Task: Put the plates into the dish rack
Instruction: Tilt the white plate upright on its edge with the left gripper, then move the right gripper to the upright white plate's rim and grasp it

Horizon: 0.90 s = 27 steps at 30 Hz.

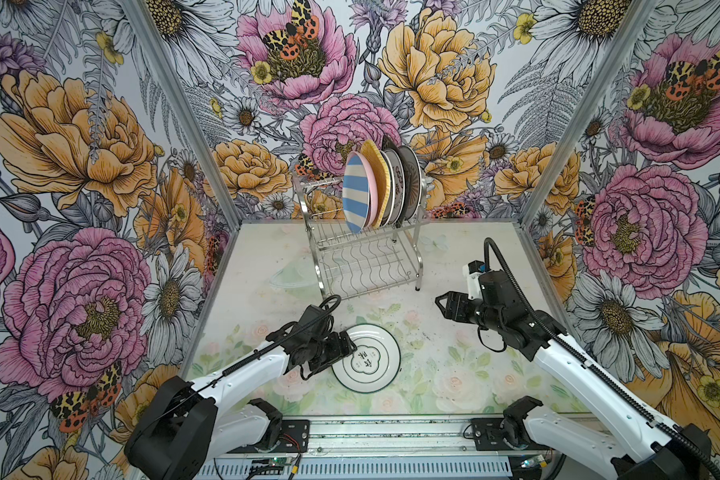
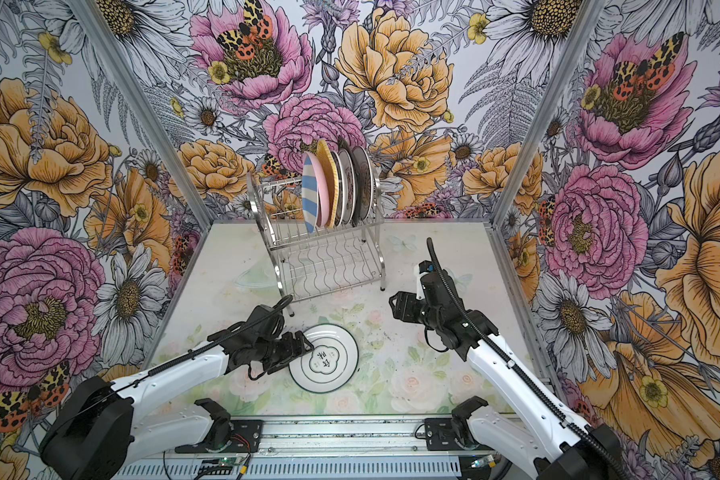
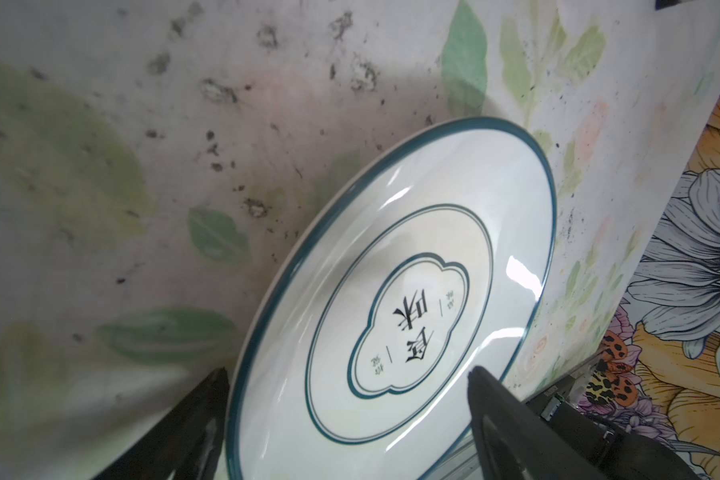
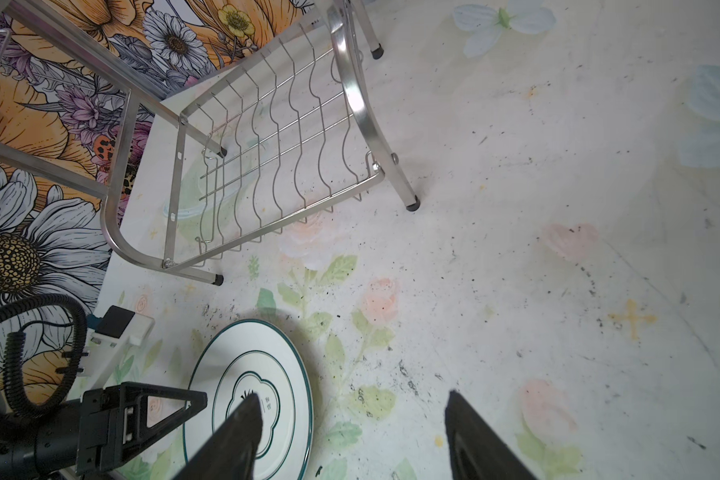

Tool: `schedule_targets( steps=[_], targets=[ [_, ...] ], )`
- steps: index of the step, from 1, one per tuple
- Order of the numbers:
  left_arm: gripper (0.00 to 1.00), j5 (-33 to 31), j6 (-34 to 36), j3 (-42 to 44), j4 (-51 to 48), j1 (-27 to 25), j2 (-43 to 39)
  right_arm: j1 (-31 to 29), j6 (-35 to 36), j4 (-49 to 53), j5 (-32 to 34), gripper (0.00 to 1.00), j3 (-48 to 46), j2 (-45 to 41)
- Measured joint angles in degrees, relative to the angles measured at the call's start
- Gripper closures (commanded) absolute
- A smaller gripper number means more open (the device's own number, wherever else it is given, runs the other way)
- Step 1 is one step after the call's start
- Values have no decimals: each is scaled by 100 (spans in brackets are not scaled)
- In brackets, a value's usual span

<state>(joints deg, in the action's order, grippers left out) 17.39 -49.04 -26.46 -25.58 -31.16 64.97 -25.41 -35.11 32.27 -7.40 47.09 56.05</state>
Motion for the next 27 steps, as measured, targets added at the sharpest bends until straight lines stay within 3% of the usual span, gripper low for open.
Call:
schedule_targets(
  steps=[5,12,18,23,27],
  targets=[
    [37,44,13,369,297,109,-321,0,0,-2,-2,30,0,33],
    [51,271,-28,638,1027,188,-168,0,0,-2,-31,30,0,107],
    [81,470,-31,863,1613,216,70,0,0,-2,-46,30,0,107],
    [97,745,-39,990,1991,221,103,0,0,-2,-46,30,0,107],
    [100,866,-57,968,2208,221,63,0,0,-2,-46,30,0,107]
  ],
)
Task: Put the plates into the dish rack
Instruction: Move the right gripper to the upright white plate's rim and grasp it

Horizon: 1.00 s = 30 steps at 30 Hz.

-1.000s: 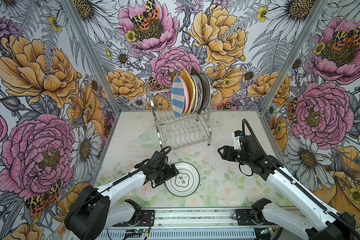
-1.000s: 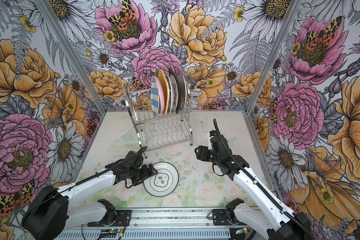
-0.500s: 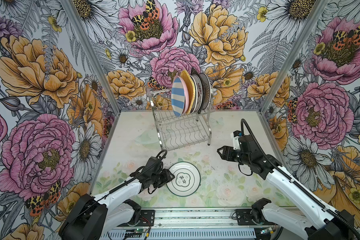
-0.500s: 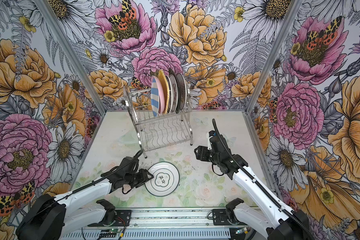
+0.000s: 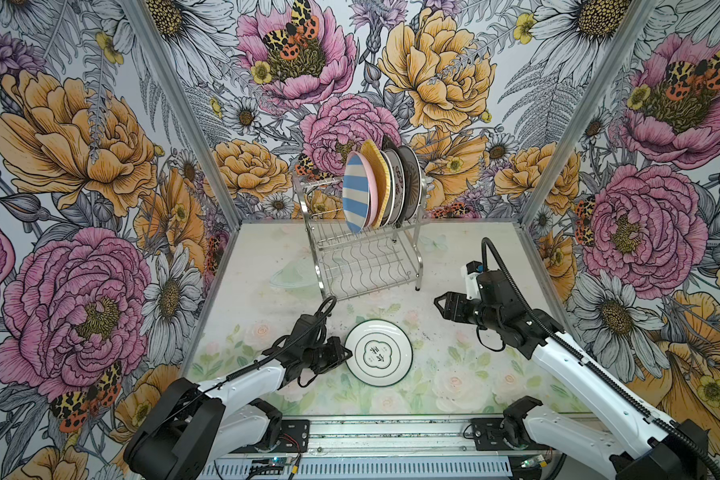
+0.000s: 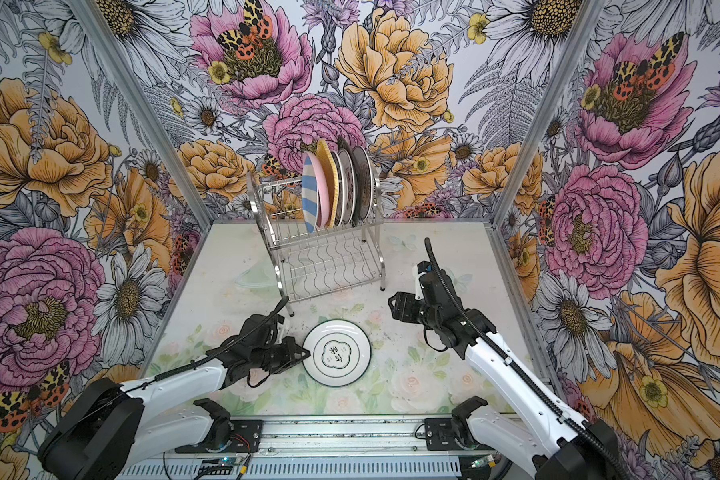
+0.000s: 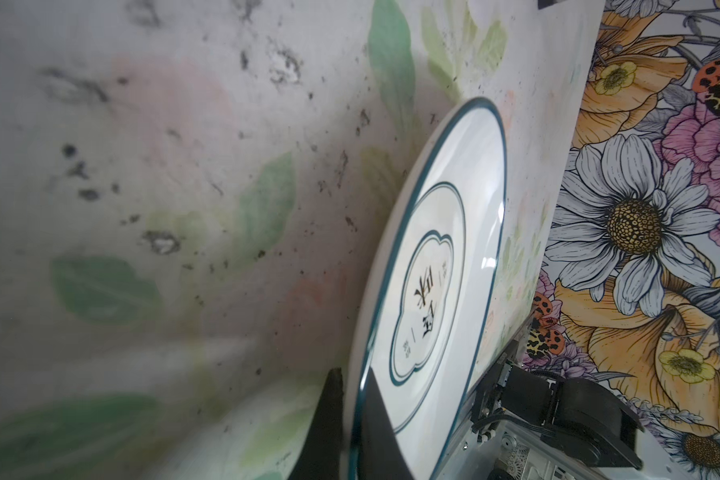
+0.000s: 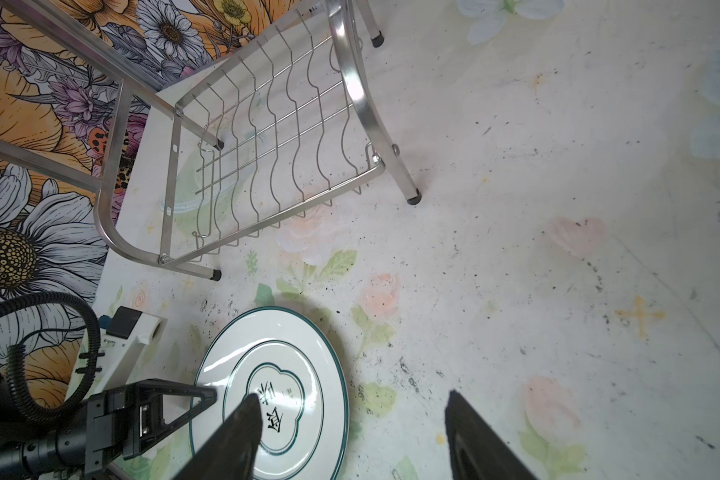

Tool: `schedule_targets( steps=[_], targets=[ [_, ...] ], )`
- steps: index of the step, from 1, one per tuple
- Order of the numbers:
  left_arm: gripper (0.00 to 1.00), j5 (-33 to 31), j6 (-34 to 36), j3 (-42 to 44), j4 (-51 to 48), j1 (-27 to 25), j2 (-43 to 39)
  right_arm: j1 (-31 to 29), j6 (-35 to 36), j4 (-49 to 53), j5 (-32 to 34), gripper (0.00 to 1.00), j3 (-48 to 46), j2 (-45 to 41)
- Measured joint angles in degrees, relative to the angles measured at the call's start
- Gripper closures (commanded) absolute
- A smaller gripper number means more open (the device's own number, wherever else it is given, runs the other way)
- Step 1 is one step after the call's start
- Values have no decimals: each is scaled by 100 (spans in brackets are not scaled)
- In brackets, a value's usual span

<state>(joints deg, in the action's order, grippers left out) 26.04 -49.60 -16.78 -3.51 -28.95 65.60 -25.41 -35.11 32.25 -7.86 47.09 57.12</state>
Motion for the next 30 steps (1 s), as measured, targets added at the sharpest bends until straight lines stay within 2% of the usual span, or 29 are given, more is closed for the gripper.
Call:
schedule_targets(
  steps=[8,13,25,30],
  targets=[
    [100,20,-59,72,9,0,-219,0,-2,-11,-63,29,-81,0],
    [100,72,-55,70,-68,20,-422,17,-4,-131,-330,29,-210,120],
    [100,525,72,-354,-144,328,-1198,26,0,-809,-1958,30,-350,925],
    [100,708,107,-492,-138,461,-1366,-24,-7,-1113,-2542,37,-343,1189]
  ],
)
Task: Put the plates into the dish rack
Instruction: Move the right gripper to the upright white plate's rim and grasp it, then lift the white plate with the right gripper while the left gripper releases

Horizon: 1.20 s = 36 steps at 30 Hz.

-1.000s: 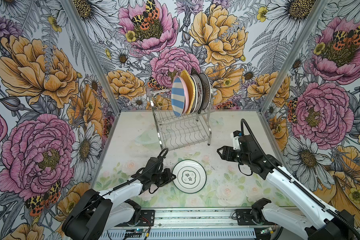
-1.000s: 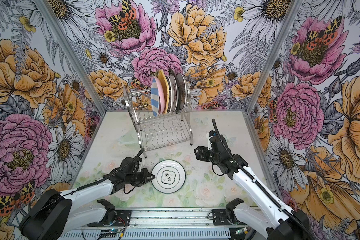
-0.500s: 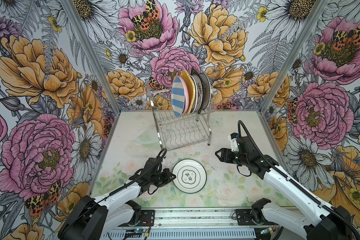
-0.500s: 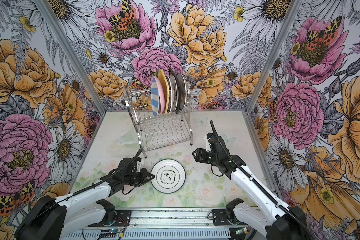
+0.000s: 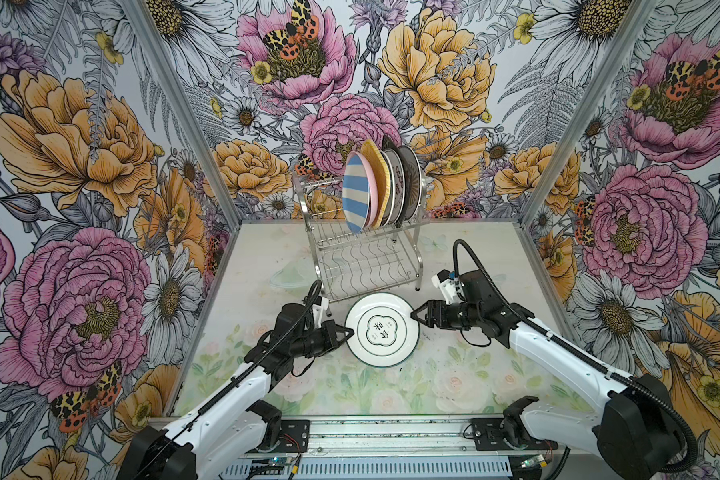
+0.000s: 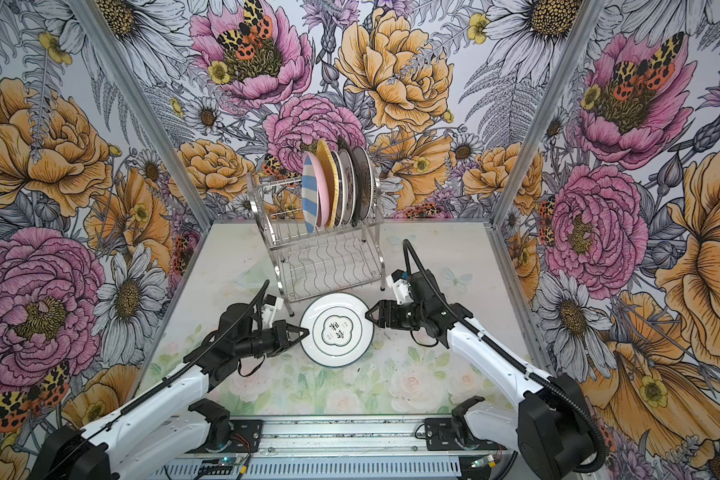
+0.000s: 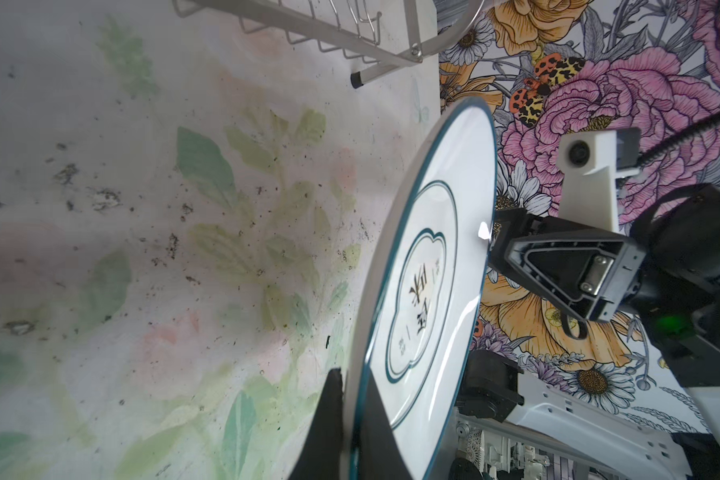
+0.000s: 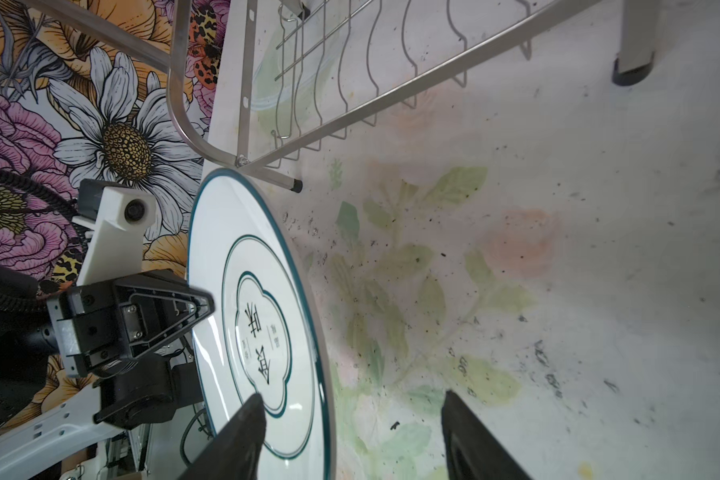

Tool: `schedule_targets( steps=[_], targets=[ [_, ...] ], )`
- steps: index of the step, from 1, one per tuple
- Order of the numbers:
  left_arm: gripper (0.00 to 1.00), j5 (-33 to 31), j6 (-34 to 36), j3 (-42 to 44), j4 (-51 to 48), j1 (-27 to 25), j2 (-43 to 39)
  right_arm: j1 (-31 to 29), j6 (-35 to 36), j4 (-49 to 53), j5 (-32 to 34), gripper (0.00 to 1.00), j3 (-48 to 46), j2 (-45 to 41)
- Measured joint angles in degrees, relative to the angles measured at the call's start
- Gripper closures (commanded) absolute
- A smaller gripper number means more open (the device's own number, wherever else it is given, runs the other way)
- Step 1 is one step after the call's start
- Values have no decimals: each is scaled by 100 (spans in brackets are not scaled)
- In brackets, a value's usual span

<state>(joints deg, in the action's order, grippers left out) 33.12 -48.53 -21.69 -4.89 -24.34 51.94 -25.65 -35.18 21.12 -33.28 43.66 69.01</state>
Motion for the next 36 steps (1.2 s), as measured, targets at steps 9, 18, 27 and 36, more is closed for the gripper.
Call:
schedule_targets(
  steps=[9,18,27,36],
  targets=[
    [100,278,57,-116,2,59,17,-295,-68,-382,-675,51,197,433],
    [100,476,107,-280,76,92,81,-396,-184,-669,-994,74,317,560],
    [100,662,291,-328,17,247,98,-352,-284,-728,-1163,100,323,579],
    [36,708,442,-431,-151,393,63,-452,-345,-695,-988,100,354,522]
  ],
)
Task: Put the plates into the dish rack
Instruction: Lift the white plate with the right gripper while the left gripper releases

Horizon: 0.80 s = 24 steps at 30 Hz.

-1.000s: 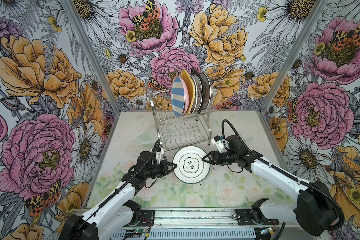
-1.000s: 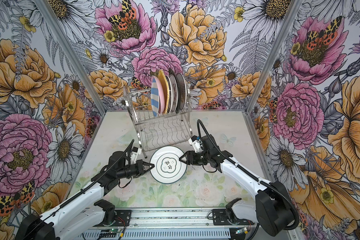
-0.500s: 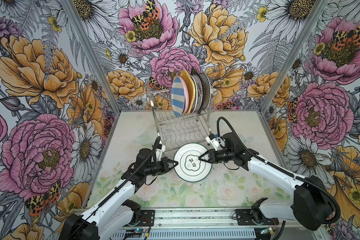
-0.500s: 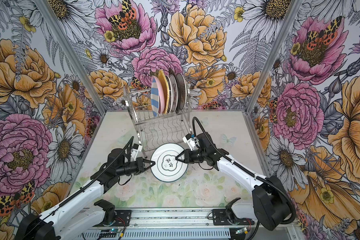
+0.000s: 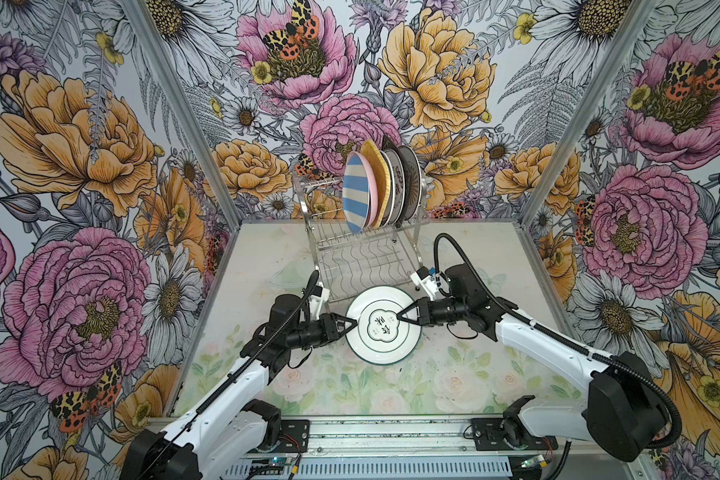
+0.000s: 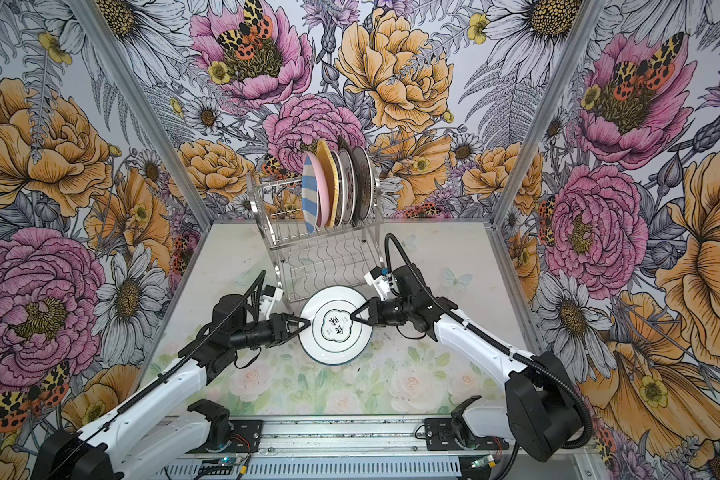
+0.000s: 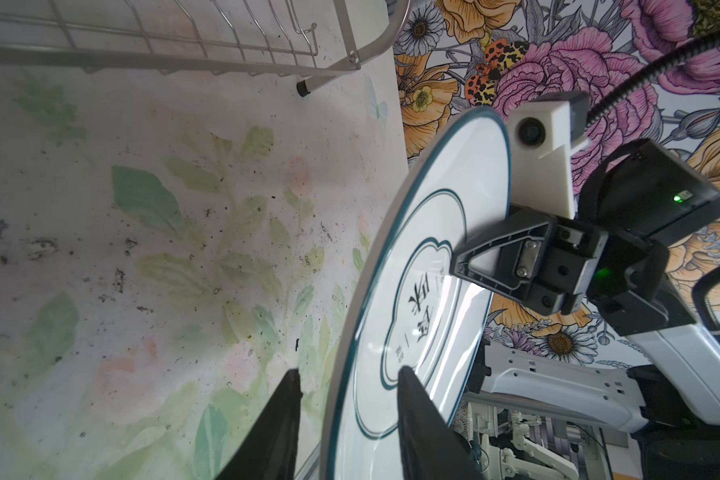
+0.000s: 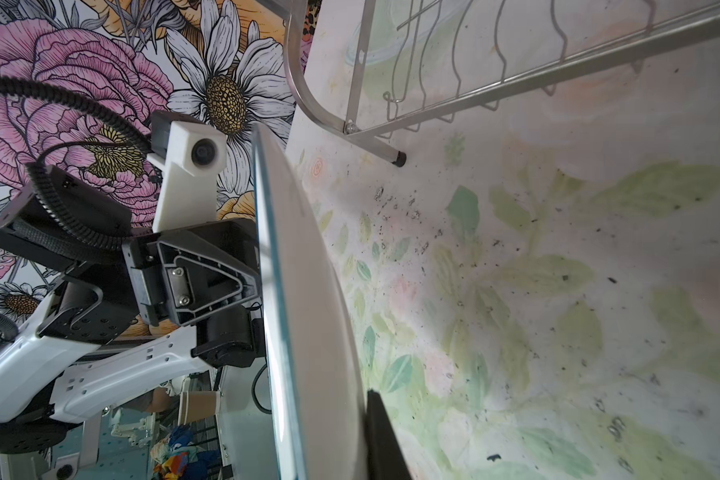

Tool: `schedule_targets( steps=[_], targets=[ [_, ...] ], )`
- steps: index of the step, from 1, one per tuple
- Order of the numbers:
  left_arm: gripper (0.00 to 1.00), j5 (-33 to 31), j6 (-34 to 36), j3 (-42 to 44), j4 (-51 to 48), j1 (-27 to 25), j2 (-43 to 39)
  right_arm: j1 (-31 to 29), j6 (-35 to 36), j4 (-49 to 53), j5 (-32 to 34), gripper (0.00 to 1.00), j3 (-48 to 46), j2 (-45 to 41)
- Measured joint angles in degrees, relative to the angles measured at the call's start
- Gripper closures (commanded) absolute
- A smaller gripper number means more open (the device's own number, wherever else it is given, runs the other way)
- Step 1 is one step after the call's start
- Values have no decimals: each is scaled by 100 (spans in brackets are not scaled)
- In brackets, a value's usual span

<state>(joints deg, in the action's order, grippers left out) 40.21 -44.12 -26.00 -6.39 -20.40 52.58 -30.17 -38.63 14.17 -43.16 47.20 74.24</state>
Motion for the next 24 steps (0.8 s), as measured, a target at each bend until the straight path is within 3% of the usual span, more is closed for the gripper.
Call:
schedule_targets(
  steps=[2,6,15,24],
  targets=[
    [26,-2,17,-24,-63,90,-83,-31,-42,46,138,100,0,-105],
    [18,-13,26,-37,-282,308,-409,-162,-83,302,603,100,59,-466],
    [11,-647,267,-387,-1434,872,-1091,-787,138,1528,2201,100,922,-1121],
    [3,-1565,553,-588,-2135,970,-1246,-1720,378,2573,3993,100,2245,-1215]
  ],
)
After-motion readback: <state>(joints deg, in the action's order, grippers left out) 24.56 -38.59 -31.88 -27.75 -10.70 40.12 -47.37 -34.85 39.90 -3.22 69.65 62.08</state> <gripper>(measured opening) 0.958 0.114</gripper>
